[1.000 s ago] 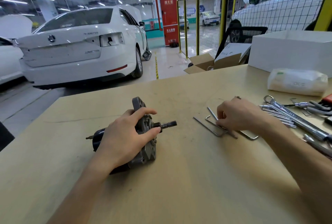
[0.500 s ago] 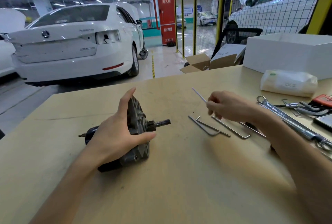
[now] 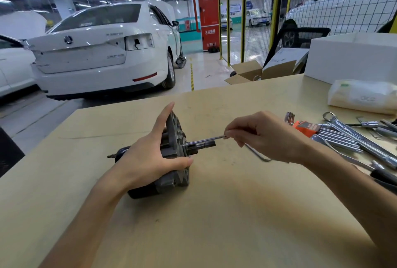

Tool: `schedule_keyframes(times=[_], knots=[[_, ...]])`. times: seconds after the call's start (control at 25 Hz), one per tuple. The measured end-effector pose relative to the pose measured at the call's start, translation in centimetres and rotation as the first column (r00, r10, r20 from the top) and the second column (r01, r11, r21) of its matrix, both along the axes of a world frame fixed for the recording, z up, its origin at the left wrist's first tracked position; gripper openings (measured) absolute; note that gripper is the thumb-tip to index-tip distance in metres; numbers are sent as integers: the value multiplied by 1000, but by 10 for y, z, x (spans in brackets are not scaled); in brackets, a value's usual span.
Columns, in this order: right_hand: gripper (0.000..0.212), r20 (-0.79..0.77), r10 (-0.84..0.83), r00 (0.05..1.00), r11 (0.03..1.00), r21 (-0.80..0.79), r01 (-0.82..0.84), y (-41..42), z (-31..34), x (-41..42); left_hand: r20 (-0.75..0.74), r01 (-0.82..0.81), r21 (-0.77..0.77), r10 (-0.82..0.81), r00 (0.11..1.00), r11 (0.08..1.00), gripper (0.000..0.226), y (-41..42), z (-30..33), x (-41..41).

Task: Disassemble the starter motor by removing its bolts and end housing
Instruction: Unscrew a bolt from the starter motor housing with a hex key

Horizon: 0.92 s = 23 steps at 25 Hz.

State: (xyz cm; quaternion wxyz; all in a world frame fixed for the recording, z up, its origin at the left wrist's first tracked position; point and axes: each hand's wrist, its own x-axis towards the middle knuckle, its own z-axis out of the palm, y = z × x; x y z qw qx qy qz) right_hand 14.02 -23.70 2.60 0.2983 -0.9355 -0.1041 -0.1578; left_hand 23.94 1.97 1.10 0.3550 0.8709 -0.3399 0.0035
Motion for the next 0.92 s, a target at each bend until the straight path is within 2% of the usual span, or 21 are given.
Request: schedule_keyframes(times=[0.4, 0.64, 0.72, 0.8, 0.88, 0.92], knots=[[15, 60, -26, 998, 994, 105, 19, 10, -7, -1, 83, 1, 17, -3, 997, 1000, 118, -1, 1, -5], [16, 40, -4, 999, 984, 177, -3, 10, -5, 0, 36, 31, 73, -34, 999, 997, 115, 2, 9, -13], [14, -18, 49, 999, 993, 106, -47, 9, -3, -3, 12, 65, 89, -67, 998, 994, 115, 5, 11, -15], [14, -72, 113, 991, 988, -93, -120, 12, -3, -6, -13, 94, 84, -94, 996, 992, 116, 7, 12, -16], [20, -23, 104, 994, 952, -286, -106, 10, -3, -5, -28, 104, 80, -102, 994, 991, 116, 9, 12, -15], [21, 16, 53, 998, 946, -321, -45, 7, -1, -4, -32, 108, 79, -106, 994, 991, 116, 10, 12, -15]])
